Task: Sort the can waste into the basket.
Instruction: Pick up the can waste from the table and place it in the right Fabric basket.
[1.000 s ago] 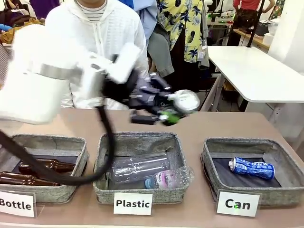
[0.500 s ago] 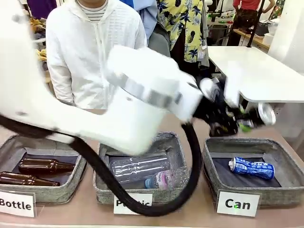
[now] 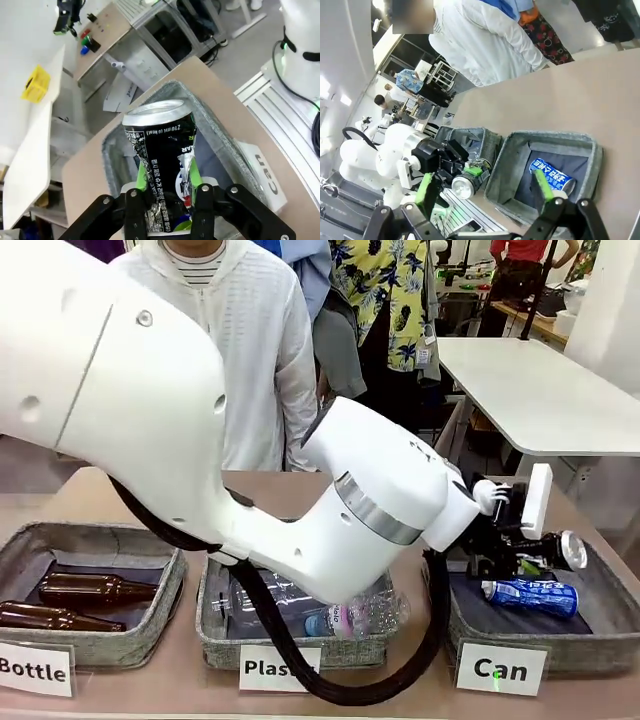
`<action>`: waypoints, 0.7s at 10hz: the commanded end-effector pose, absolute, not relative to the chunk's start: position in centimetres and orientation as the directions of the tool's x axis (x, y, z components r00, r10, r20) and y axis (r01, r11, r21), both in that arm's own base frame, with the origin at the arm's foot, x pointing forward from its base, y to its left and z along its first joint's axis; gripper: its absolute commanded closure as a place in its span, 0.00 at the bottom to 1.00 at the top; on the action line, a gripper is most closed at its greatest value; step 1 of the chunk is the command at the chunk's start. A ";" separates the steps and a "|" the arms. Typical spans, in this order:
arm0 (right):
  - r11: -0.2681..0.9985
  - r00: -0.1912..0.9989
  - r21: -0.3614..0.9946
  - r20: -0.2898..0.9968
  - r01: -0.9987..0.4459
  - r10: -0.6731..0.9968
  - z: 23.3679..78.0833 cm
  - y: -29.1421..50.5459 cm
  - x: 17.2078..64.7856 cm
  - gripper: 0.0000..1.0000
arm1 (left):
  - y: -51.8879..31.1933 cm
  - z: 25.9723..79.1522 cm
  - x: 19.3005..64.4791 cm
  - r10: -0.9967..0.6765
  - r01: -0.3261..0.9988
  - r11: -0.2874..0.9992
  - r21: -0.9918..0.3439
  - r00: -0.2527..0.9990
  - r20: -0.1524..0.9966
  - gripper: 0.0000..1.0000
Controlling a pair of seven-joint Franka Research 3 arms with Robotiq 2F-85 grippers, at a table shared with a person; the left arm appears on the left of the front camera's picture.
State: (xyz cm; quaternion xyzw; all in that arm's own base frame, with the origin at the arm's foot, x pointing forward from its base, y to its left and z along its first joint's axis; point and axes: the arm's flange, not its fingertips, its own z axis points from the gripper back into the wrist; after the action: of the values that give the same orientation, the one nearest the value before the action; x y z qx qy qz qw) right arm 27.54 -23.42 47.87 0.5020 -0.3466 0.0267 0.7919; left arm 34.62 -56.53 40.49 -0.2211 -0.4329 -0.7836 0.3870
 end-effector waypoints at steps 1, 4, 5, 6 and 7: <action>0.502 0.756 0.773 0.579 -0.388 -0.307 48.5 -23.2 27.3 0.00 | -55.3 41.7 33.7 -0.389 0.789 -0.315 0.527 -0.614 0.687 0.65; 0.502 0.756 0.773 0.579 -0.388 -0.307 48.5 -23.2 27.3 0.00 | -56.8 40.8 34.9 -0.432 0.807 -0.310 0.503 -0.591 0.681 0.65; 0.502 0.756 0.773 0.579 -0.388 -0.307 48.5 -23.2 27.3 0.00 | -57.0 40.6 34.9 -0.456 0.814 -0.302 0.495 -0.580 0.675 0.07; 0.502 0.756 0.773 0.579 -0.388 -0.307 48.5 -23.2 27.3 0.00 | -57.2 40.5 34.9 -0.462 0.816 -0.288 0.501 -0.577 0.674 0.07; 0.502 0.756 0.773 0.579 -0.388 -0.307 48.5 -23.2 27.3 0.00 | -57.3 40.6 34.9 -0.460 0.820 -0.293 0.493 -0.572 0.679 0.00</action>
State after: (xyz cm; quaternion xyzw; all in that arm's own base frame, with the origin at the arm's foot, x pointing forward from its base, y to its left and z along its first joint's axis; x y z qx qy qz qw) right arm 27.46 -23.37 48.09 0.5002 -0.3483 0.0284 0.7923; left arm 34.77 -56.42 39.48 -0.2120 -0.4305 -0.7792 0.4033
